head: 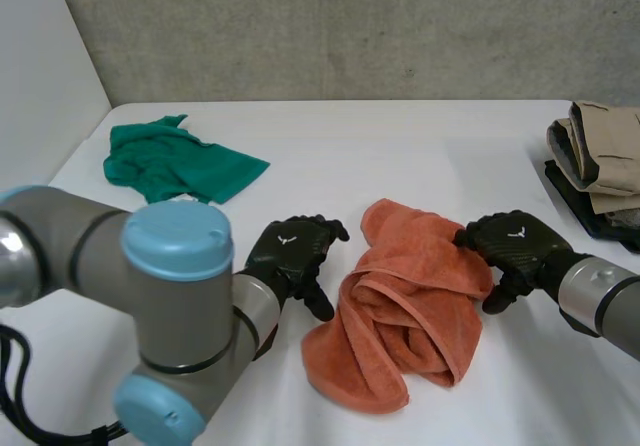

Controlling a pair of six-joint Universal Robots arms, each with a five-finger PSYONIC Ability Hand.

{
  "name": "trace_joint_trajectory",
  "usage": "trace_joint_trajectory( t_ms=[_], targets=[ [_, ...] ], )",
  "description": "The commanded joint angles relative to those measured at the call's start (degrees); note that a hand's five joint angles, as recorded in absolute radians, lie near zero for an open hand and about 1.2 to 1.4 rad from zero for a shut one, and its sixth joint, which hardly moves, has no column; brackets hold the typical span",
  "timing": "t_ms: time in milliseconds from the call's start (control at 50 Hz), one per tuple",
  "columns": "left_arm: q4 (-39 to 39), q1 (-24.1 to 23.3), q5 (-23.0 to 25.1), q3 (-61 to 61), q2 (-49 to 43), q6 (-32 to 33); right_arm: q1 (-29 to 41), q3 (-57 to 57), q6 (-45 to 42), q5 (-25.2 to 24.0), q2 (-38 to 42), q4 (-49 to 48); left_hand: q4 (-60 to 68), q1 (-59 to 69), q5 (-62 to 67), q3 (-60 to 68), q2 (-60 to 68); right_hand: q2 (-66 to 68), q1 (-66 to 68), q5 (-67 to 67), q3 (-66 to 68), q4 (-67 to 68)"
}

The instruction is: Fold the laundry.

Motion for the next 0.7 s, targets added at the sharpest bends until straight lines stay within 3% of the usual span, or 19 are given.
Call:
trace_joint_trajectory(
  t_ms=[20,120,440,620,700],
  targets=[
    [-0.2,-0.6,1.1,2.6,-3.7,-6.1,1.5,0.8,1.6,2.4,1.2,-7.9,4.6,4.9,4.4,4.8,4.8,16.8,16.5,17.3,17.3,17.3],
    [-0.7,-1.2,2.0,2.7,-2.6,-12.6,2.4,1.4,1.6,3.5,1.2,-8.7,5.3,5.6,5.1,5.5,5.5,12.4,12.2,12.9,12.9,13.0],
    [-1.2,-1.7,1.5,-1.4,7.5,-14.4,2.3,2.1,1.7,4.0,1.1,-8.1,6.4,6.7,6.3,6.6,6.7,10.0,9.8,10.6,10.6,10.6],
    [-0.6,-3.8,0.6,1.4,3.4,-14.4,2.4,2.7,1.7,4.0,1.1,-8.1,9.3,9.6,9.1,9.5,9.5,10.5,10.3,11.1,11.1,11.1],
    [-0.3,-3.9,-3.9,4.7,-1.3,-14.2,2.4,2.8,1.8,3.9,1.1,-8.3,13.0,13.3,12.8,13.2,13.2,10.4,10.2,10.9,10.9,10.9]
  ],
)
